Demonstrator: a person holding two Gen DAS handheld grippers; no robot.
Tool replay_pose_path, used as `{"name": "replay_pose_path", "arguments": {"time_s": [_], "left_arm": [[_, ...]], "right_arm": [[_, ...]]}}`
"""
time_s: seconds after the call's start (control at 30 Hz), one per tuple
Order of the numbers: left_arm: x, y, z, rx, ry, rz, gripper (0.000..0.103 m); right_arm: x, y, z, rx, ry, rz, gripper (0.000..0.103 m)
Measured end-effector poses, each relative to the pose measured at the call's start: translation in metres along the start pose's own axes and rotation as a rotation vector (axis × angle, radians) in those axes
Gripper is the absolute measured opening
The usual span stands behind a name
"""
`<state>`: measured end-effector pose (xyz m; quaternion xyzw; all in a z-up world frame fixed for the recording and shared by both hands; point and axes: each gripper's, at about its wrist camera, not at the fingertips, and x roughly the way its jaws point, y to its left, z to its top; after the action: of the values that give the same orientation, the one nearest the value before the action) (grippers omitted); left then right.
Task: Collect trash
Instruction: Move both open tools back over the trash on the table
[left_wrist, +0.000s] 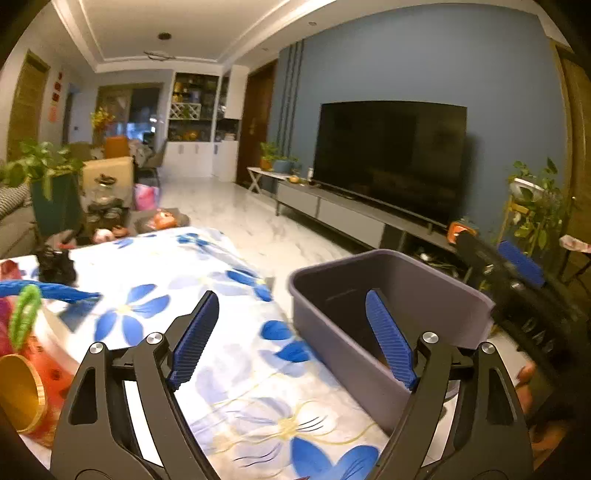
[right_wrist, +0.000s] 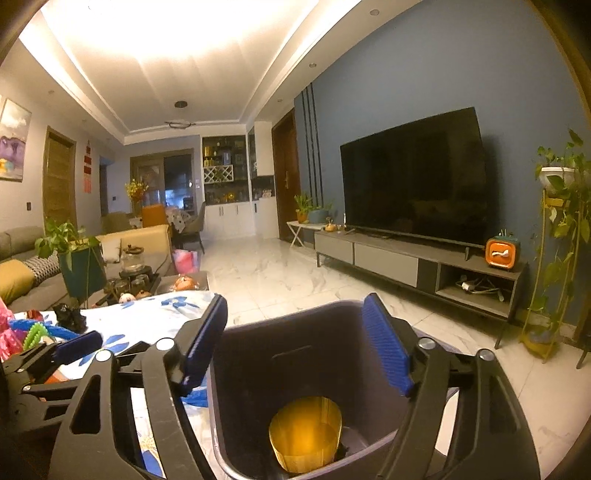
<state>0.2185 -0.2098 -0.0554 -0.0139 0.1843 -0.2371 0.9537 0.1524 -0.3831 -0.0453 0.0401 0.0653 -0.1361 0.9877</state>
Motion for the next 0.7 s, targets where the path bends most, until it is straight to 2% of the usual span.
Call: {"name": "replay_pose_path", "arguments": {"time_s": [0.23, 0.7], "left_arm": [[-0.038, 0.012, 0.001, -0.03, -0.038, 0.071, 0.082], [-0.121, 0.061, -0.003, -0.084, -0.034, 0.231, 0.082]], "right_arm": [[-0.032, 0.003, 0.006, 0.005, -0.027, 0.009, 0.079], [-0.079, 0.044, -0.002, 0.02, -0.007, 0.088, 0.08]]}}
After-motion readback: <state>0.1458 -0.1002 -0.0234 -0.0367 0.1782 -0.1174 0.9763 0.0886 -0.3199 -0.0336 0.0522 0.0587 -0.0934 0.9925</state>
